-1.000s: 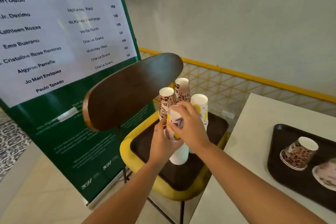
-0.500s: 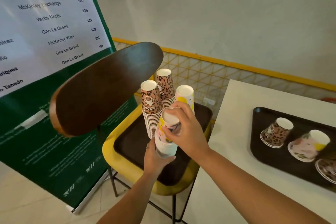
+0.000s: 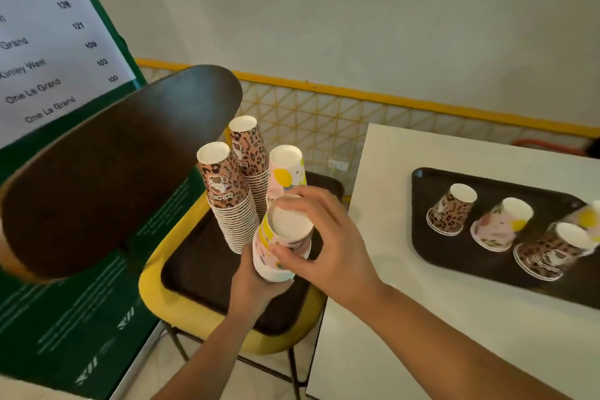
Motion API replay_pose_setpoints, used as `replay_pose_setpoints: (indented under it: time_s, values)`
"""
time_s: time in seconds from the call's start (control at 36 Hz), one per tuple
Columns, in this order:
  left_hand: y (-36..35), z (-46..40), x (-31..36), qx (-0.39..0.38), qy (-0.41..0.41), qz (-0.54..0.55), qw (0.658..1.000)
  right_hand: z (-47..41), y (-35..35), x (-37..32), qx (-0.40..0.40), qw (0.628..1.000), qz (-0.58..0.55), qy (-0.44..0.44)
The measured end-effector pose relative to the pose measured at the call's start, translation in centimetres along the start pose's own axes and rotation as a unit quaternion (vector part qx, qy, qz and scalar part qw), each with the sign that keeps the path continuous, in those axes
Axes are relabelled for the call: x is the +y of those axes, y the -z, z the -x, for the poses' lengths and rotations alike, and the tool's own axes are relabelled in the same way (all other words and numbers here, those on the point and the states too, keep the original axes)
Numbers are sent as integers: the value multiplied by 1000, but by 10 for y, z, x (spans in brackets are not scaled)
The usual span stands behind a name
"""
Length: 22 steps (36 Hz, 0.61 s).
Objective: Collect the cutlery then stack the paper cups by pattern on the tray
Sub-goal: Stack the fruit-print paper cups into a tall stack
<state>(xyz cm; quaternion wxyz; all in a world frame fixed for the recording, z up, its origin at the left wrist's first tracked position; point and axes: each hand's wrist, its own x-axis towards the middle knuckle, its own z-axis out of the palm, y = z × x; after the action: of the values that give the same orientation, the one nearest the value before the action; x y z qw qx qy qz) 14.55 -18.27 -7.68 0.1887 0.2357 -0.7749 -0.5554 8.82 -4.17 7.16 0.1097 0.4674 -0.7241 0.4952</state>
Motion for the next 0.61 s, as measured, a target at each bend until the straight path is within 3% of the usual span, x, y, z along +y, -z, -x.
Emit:
replay_pose_setpoints:
  time_s: [0.14,0.33,0.61]
  values:
    - [-21,0,27,-60,-24,9,998,-3,39,-6,60,998,-25,-16]
    - [-109,12,74,-157,-44,41,986,10,118,8,105,989,-29,-95]
    - [-243,58,122,-254,-2,65,965,60,244,63,159,969,-3,-187]
